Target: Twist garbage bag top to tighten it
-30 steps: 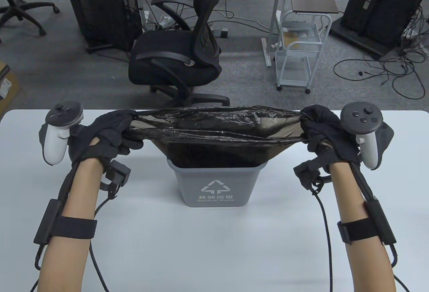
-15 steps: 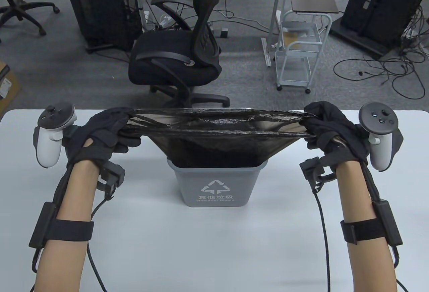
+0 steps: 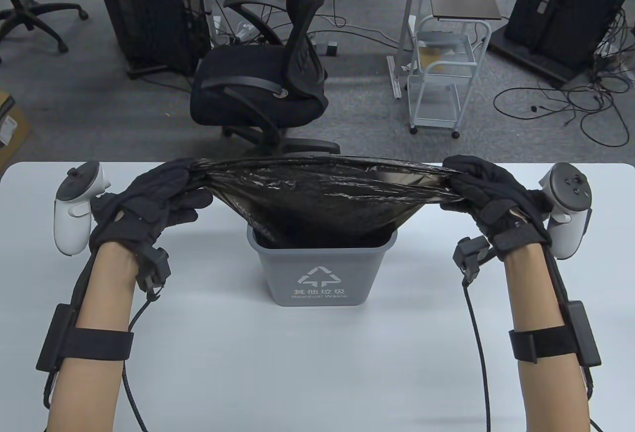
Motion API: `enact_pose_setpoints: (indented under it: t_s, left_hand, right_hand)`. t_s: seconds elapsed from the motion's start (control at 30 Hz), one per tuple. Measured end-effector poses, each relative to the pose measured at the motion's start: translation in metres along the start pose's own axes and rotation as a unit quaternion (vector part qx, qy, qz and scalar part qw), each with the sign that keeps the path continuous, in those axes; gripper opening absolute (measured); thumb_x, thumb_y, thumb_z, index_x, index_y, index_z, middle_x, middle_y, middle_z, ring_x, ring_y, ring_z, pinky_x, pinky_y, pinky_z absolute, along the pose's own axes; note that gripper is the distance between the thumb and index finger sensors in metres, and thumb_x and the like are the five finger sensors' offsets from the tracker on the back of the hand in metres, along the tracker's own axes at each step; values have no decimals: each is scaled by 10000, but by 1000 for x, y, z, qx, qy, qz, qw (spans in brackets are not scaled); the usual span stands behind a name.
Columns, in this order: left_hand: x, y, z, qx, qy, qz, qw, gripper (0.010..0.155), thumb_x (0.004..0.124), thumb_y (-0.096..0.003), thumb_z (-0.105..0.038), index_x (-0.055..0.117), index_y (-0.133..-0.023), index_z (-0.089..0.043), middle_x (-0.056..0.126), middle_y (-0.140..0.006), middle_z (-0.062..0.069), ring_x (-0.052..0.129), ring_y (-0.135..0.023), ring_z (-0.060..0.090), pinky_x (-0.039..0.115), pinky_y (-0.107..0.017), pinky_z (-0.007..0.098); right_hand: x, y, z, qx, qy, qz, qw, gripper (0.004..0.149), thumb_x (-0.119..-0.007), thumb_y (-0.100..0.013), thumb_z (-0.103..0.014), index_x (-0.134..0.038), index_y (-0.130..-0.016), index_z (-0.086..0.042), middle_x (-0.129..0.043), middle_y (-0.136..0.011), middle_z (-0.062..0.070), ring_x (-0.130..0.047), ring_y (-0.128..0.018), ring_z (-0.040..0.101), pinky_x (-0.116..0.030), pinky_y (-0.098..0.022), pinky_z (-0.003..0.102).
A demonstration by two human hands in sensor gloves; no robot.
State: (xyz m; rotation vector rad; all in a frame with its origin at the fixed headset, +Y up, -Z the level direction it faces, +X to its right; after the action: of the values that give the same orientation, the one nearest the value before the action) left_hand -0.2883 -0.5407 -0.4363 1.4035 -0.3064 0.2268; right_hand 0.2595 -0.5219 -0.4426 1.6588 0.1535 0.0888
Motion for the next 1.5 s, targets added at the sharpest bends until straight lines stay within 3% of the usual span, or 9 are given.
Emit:
enact_pose_setpoints:
  t_s: [0.13,0.27,0.53,0.77,0.9,1.0,1.07,1.2,1.5]
  left_hand:
    - [0,1,-9,0,-102,-23,994,794,876,-517,-400,456,-1165,-216,674,-1167,22,874,-987,90,756,-710,392]
    - [-3,5,-16,-24,-222,-93,970,711,889,-511,-290,530,-1125,-268,781,-1096,-66,931,-917,-18,840,-661,293]
    - [1,14,-25,-10,-306,-189,933,372,755,-606,-446,733,-971,-378,945,-915,-109,1020,-768,49,843,-577,361]
    - [-2,19,-24,-35,-378,-239,894,390,708,-603,-463,739,-977,-357,906,-971,-73,980,-839,102,807,-616,405]
    - [1,15,-18,-4,-324,-225,919,397,629,-623,-460,660,-1012,-388,650,-1201,-108,604,-1177,161,556,-807,548]
    - [5,3,-5,49,-149,-133,979,403,583,-637,-440,603,-1037,-397,570,-1243,-111,443,-1231,158,434,-826,593]
    - [11,-5,1,80,-41,-75,993,409,566,-646,-418,571,-1053,-378,561,-1247,-78,439,-1232,168,392,-833,604]
    - [14,-16,14,104,76,-37,991,412,559,-645,-414,550,-1055,-386,718,-1147,-113,608,-1175,128,430,-839,583]
    - [8,-21,17,94,50,-77,991,409,571,-622,-408,571,-1032,-403,850,-940,-157,770,-1057,62,468,-843,553]
  right_hand:
    - [-13,0,-12,39,78,-71,994,702,-881,-491,-264,-634,-1098,-15,-614,-1093,272,-799,-896,364,-661,-710,592]
    - [-25,1,-18,50,210,-103,971,762,-857,-504,-178,-498,-1150,5,-481,-1138,294,-712,-966,376,-607,-739,587]
    - [-16,13,-26,88,290,144,942,395,-847,-495,-200,-843,-887,-153,-850,-917,109,-966,-651,195,-834,-611,488]
    - [-15,15,-26,82,264,145,950,352,-807,-512,-243,-884,-852,-193,-859,-940,59,-922,-681,273,-817,-546,535]
    - [-16,15,-25,77,228,137,961,356,-782,-525,-256,-873,-865,-204,-802,-1025,76,-802,-871,390,-733,-589,631]
    - [-16,11,-17,58,152,116,980,363,-761,-536,-250,-865,-876,-179,-808,-1019,96,-783,-887,425,-718,-587,652]
    - [-17,9,-11,45,125,106,986,369,-741,-545,-247,-860,-879,-145,-833,-985,111,-810,-854,421,-723,-579,645]
    - [-15,7,-2,24,116,116,986,367,-720,-547,-242,-846,-878,-145,-877,-925,121,-885,-764,378,-771,-542,602]
    - [-16,5,4,2,100,129,987,366,-711,-530,-234,-842,-865,-168,-959,-734,108,-954,-531,230,-851,-462,491]
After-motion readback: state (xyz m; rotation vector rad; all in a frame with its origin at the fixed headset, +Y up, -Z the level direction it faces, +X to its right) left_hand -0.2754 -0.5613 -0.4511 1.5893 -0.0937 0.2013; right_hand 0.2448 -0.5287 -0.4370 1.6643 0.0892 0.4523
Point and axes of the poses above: the tracker on the back of each hand, its own z axis roughly to the little-finger side, its own y axis roughly from the fingertips to the wrist, x = y × z, the point moved 5 cm from there along -y, roughly from the wrist to the fingertips
